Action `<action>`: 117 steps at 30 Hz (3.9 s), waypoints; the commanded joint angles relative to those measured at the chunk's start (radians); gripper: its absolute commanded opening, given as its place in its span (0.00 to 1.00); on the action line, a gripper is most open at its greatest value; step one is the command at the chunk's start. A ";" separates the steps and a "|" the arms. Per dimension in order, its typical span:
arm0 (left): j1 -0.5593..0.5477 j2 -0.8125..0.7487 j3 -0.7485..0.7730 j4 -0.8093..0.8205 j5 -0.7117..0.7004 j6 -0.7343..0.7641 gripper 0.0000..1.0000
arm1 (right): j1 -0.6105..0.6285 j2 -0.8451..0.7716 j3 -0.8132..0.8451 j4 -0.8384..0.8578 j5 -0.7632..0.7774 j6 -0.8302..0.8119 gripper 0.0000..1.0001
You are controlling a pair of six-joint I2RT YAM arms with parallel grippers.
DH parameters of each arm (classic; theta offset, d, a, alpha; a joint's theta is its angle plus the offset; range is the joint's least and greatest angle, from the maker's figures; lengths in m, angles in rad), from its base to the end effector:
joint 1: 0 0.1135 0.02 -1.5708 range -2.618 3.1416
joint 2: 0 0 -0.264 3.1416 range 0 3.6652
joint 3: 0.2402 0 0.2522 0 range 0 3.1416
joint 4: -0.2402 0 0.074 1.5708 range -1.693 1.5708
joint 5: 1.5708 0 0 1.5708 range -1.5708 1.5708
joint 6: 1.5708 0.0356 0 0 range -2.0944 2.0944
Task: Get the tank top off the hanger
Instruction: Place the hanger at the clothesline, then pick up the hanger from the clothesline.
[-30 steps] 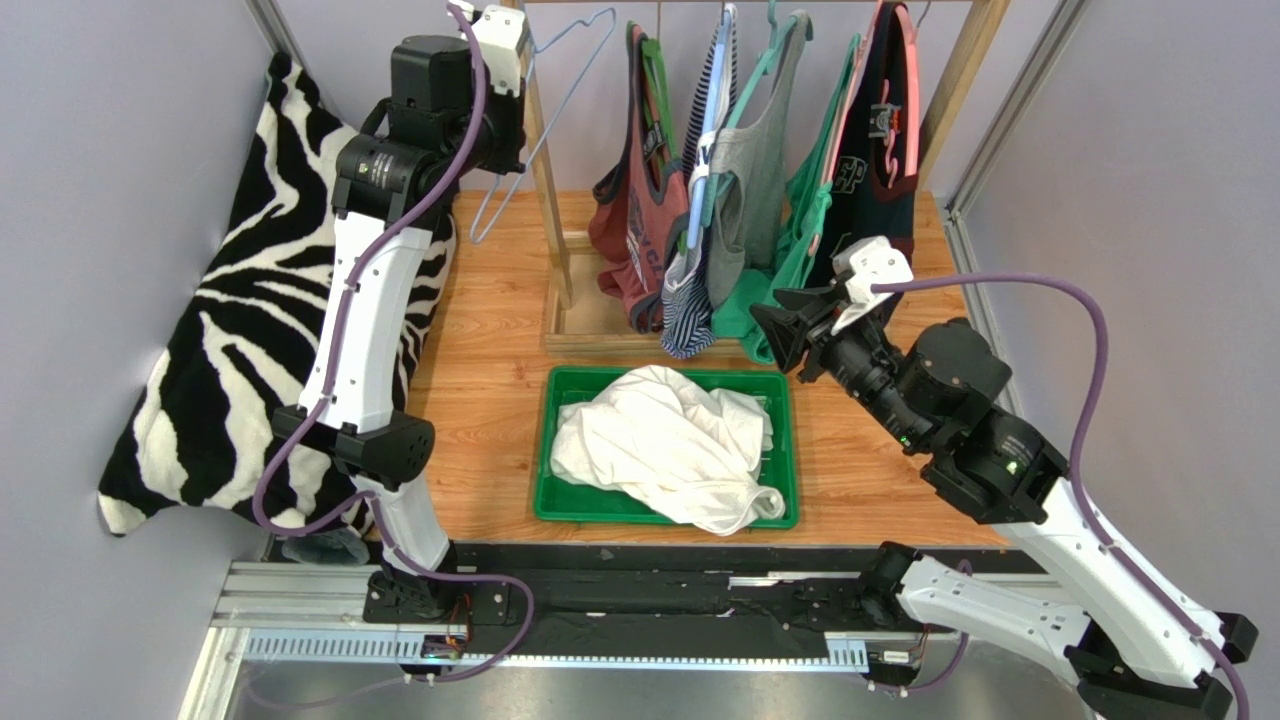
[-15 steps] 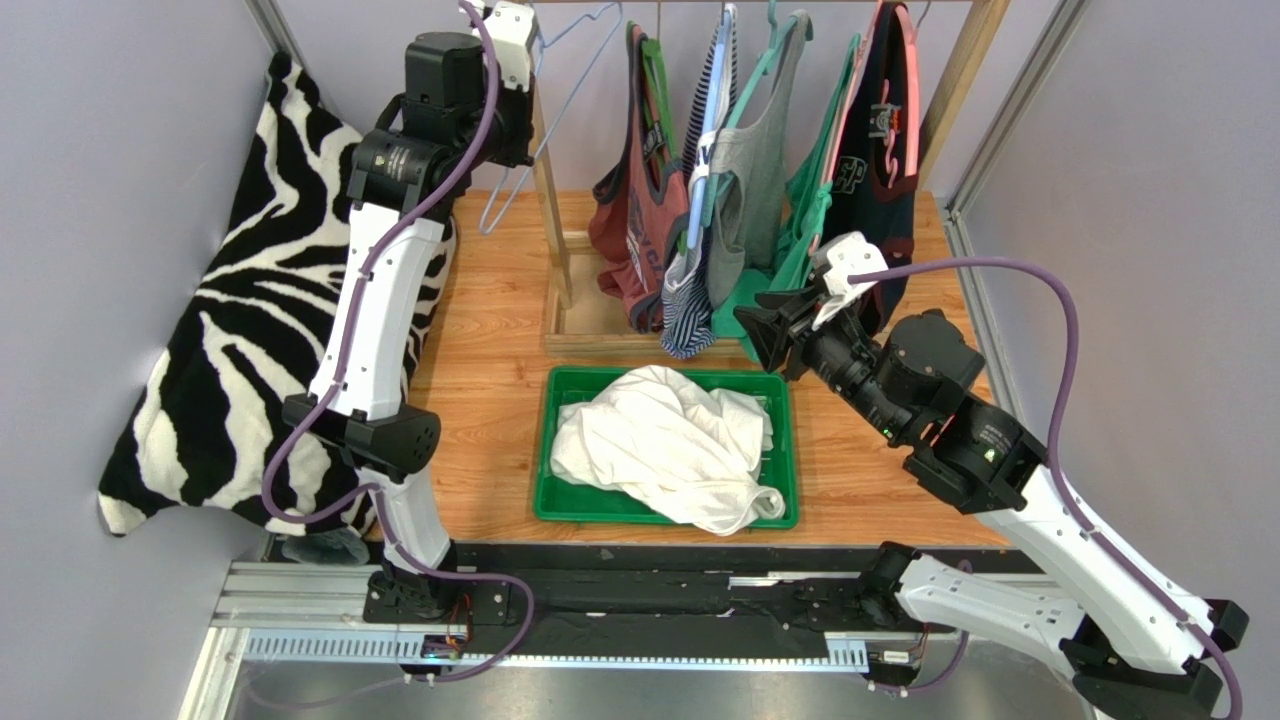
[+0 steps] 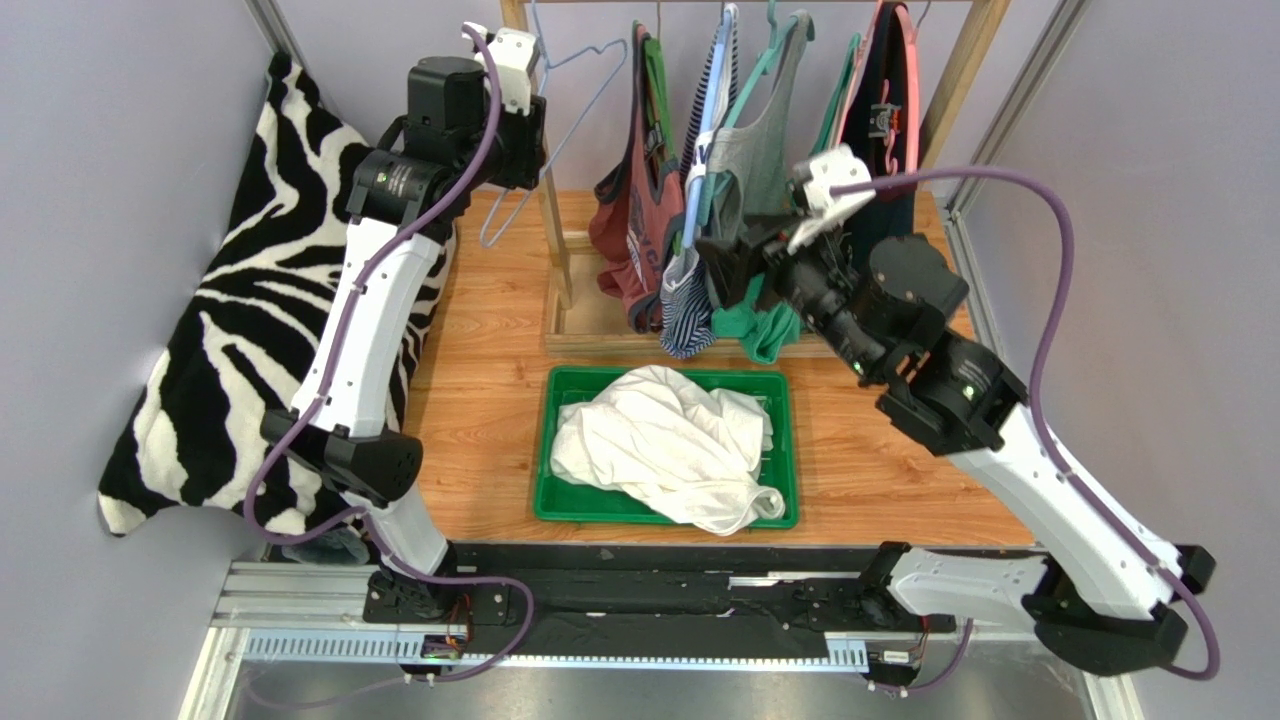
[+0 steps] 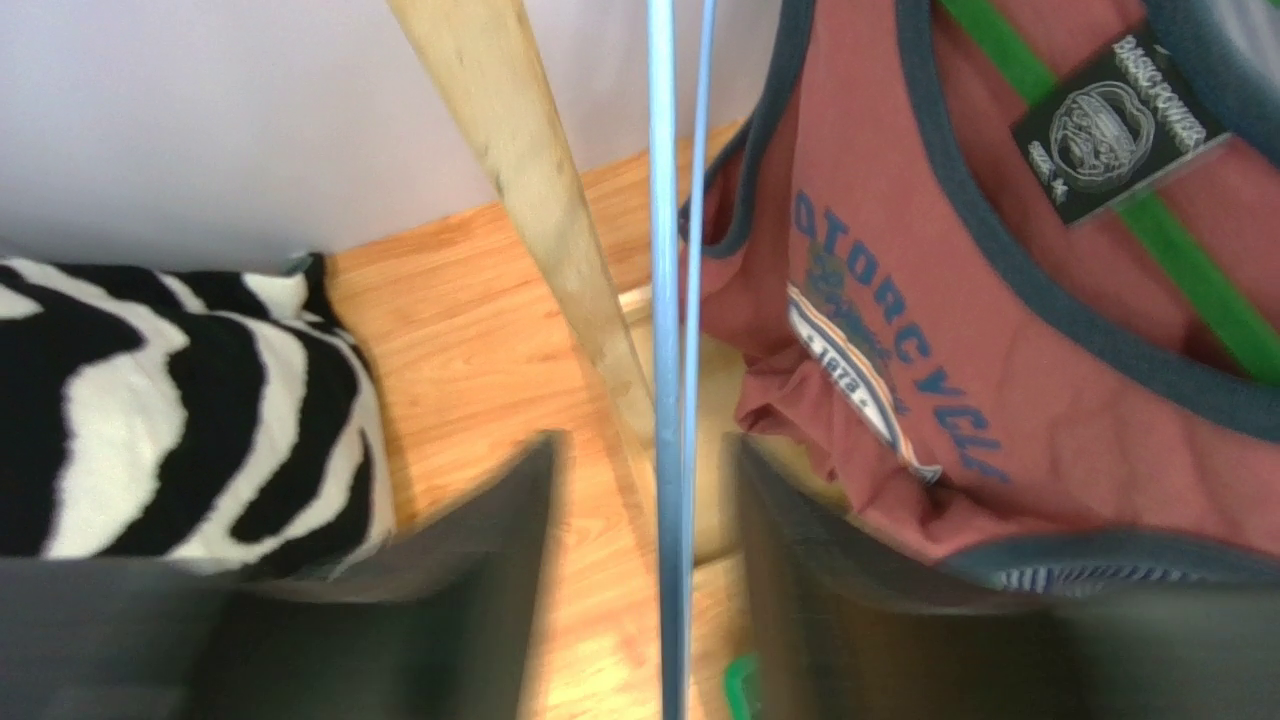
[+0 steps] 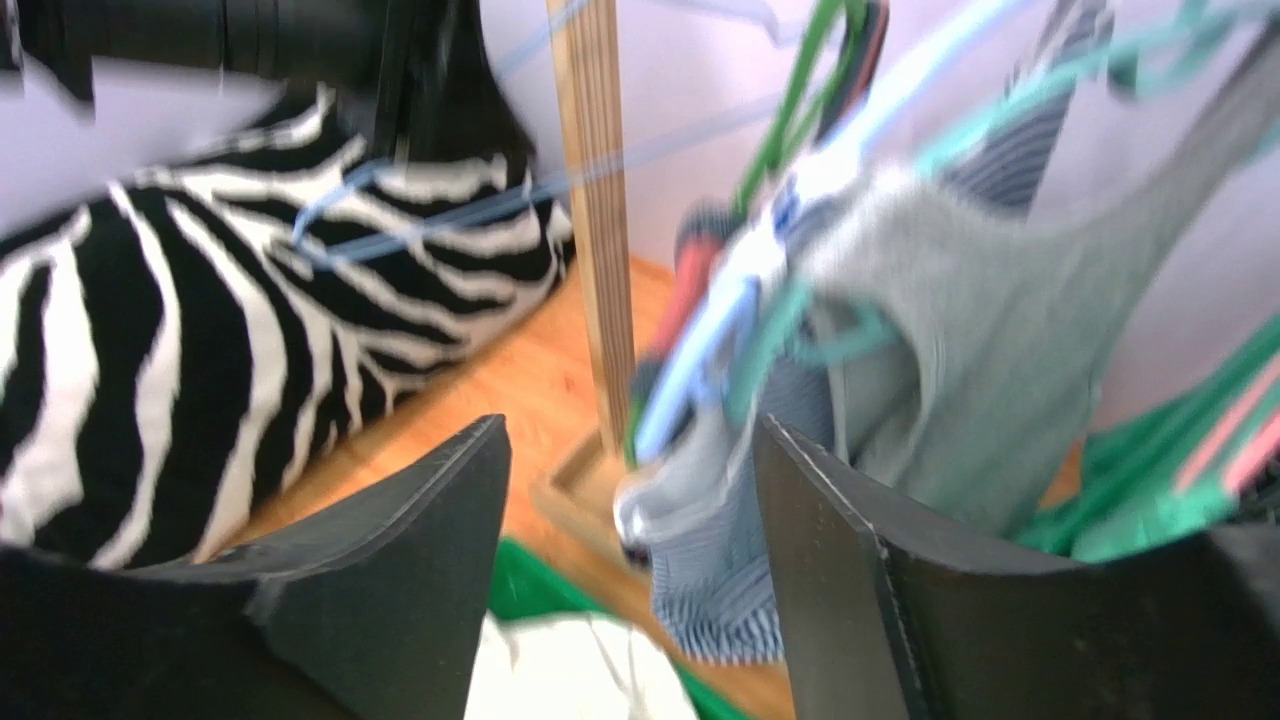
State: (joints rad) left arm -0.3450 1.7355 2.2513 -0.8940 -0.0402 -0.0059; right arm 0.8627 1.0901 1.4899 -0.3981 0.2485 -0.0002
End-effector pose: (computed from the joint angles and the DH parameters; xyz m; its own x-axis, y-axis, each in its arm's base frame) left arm 0.3286 -0.1166 0.5065 -0.3493 0.1193 -0.9294 0.3007 0.9537 0.0094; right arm 0.1424 0.1529 0.4984 0.0012 0.0011 -1.0000 -0.5763 0.8172 0.0002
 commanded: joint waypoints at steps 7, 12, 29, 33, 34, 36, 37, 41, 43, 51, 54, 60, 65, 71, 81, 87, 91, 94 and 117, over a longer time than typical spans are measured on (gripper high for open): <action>0.005 -0.209 -0.120 -0.022 0.034 -0.006 0.91 | -0.025 0.436 0.504 0.065 -0.037 -0.006 0.75; 0.005 -0.336 -0.200 0.007 0.056 0.006 0.92 | -0.074 0.588 0.725 0.007 -0.038 0.101 0.81; 0.005 -0.560 -0.363 0.056 0.126 0.078 0.96 | -0.301 0.492 0.575 -0.196 -0.115 0.240 0.95; 0.005 -0.568 -0.378 0.056 0.132 0.076 0.97 | -0.301 0.482 0.549 -0.196 -0.161 0.238 0.95; 0.005 -0.571 -0.381 0.058 0.132 0.076 0.97 | -0.301 0.484 0.547 -0.197 -0.195 0.239 0.95; 0.005 -0.576 -0.391 0.058 0.134 0.083 0.97 | -0.303 0.493 0.549 -0.203 -0.227 0.250 0.95; 0.005 -0.576 -0.394 0.058 0.132 0.083 0.97 | -0.300 0.496 0.550 -0.209 -0.235 0.247 0.95; 0.005 -0.579 -0.403 0.061 0.137 0.087 0.97 | -0.277 0.499 0.535 -0.206 -0.267 0.221 0.95; 0.005 -0.577 -0.406 0.061 0.145 0.087 0.98 | -0.277 0.507 0.530 -0.208 -0.275 0.210 0.95; 0.005 -0.583 -0.421 0.063 0.157 0.078 0.98 | -0.234 0.557 0.537 -0.260 -0.206 0.114 0.69; 0.005 -0.587 -0.421 0.061 0.157 0.078 0.98 | -0.234 0.570 0.536 -0.263 -0.161 0.101 0.43; 0.005 -0.593 -0.424 0.052 0.163 0.075 0.99 | -0.234 0.594 0.570 -0.286 -0.147 0.068 0.00; 0.005 -0.599 -0.426 0.047 0.163 0.070 0.99 | -0.231 0.558 0.489 -0.196 -0.137 0.031 0.00; 0.005 -0.603 -0.435 0.047 0.171 0.067 0.99 | -0.186 0.476 0.365 0.022 0.081 -0.032 0.00; 0.005 -0.620 -0.440 0.035 0.171 0.078 0.99 | -0.142 0.433 0.337 0.228 0.279 -0.176 0.00; 0.005 -0.625 -0.443 0.033 0.163 0.080 0.99 | -0.142 0.412 0.343 0.188 0.267 -0.164 0.00; 0.004 -0.633 -0.447 0.033 0.161 0.086 0.99 | -0.143 0.347 0.254 0.133 0.230 -0.132 0.00; 0.005 -0.636 -0.444 0.017 0.180 0.102 0.99 | -0.142 0.280 0.190 0.035 0.154 -0.083 0.00; 0.005 -0.636 -0.384 -0.102 0.404 0.152 0.99 | -0.142 -0.205 0.308 -0.292 -0.258 -0.034 0.00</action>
State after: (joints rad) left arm -0.3443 1.1107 1.8713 -0.9833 0.2916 0.1200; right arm 0.7204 0.9005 1.6699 -0.7773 0.0967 -0.0227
